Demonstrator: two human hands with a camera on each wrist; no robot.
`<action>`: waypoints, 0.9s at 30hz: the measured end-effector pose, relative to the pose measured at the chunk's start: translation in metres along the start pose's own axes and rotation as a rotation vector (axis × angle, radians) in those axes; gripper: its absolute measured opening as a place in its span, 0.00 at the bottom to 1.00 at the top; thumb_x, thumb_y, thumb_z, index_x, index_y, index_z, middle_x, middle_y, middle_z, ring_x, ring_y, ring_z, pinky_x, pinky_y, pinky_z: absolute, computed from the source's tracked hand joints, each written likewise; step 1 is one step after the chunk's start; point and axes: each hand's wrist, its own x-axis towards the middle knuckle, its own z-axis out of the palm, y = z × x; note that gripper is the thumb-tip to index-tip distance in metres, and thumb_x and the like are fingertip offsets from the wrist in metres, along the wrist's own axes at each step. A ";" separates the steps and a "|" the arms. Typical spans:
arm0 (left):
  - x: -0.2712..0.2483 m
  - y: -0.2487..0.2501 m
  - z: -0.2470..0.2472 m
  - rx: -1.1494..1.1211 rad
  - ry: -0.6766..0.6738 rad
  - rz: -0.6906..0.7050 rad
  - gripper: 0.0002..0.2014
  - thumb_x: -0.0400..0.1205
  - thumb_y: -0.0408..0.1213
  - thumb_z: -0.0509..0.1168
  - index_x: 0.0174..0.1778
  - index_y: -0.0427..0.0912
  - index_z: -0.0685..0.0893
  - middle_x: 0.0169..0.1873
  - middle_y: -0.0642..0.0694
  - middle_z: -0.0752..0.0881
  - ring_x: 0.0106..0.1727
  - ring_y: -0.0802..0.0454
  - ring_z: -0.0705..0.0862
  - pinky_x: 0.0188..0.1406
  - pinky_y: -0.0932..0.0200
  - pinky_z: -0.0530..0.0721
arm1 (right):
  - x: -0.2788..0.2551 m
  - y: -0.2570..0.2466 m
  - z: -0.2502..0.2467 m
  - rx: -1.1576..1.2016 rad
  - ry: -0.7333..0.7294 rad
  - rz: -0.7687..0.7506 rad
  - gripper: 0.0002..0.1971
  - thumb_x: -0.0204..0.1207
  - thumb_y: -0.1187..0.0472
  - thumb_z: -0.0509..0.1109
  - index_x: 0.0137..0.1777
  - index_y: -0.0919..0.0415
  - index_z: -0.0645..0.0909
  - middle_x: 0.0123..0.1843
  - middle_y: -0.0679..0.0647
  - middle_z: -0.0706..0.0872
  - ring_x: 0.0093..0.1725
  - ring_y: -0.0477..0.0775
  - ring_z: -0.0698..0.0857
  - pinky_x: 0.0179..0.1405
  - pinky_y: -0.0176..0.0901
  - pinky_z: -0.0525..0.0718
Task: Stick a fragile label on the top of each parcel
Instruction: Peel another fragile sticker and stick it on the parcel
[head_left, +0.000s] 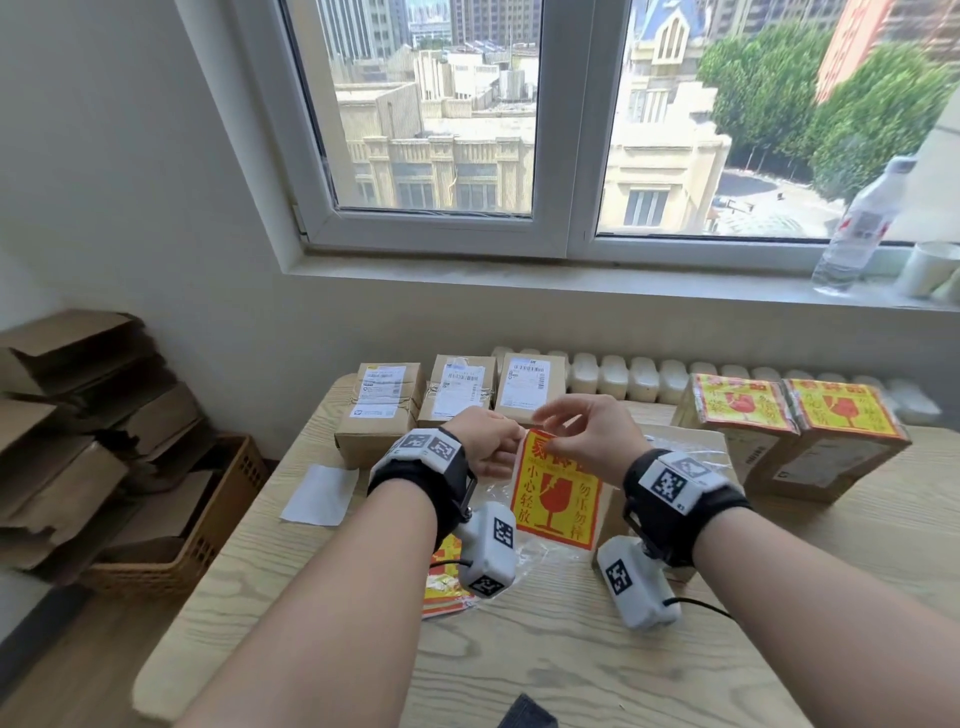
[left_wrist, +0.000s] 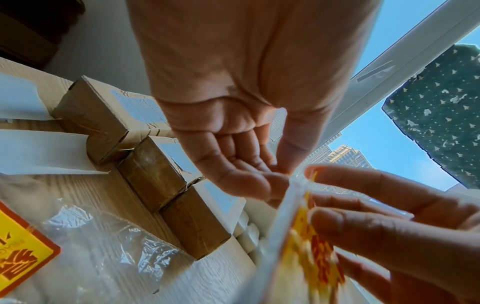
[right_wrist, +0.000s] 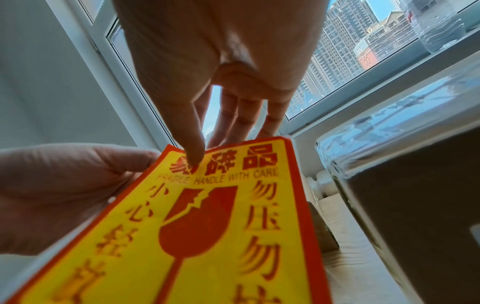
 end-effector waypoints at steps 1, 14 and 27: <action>0.001 0.001 0.000 -0.009 0.006 -0.001 0.10 0.85 0.28 0.58 0.38 0.37 0.79 0.31 0.43 0.81 0.18 0.58 0.82 0.19 0.68 0.83 | 0.000 0.000 0.000 0.001 -0.001 -0.003 0.10 0.70 0.63 0.79 0.41 0.46 0.86 0.43 0.47 0.91 0.44 0.47 0.89 0.40 0.45 0.90; -0.001 0.001 0.000 -0.148 -0.054 0.057 0.10 0.81 0.19 0.62 0.48 0.35 0.85 0.34 0.41 0.90 0.29 0.54 0.89 0.33 0.62 0.90 | 0.001 0.006 -0.005 0.033 0.054 0.027 0.09 0.68 0.66 0.78 0.31 0.54 0.85 0.37 0.51 0.91 0.42 0.51 0.90 0.41 0.50 0.91; -0.007 0.001 0.004 -0.138 -0.116 0.170 0.20 0.72 0.16 0.71 0.59 0.33 0.86 0.49 0.36 0.90 0.39 0.51 0.91 0.38 0.59 0.90 | -0.001 0.007 -0.002 0.056 0.083 0.006 0.12 0.67 0.69 0.77 0.30 0.51 0.85 0.33 0.49 0.88 0.34 0.45 0.84 0.34 0.34 0.81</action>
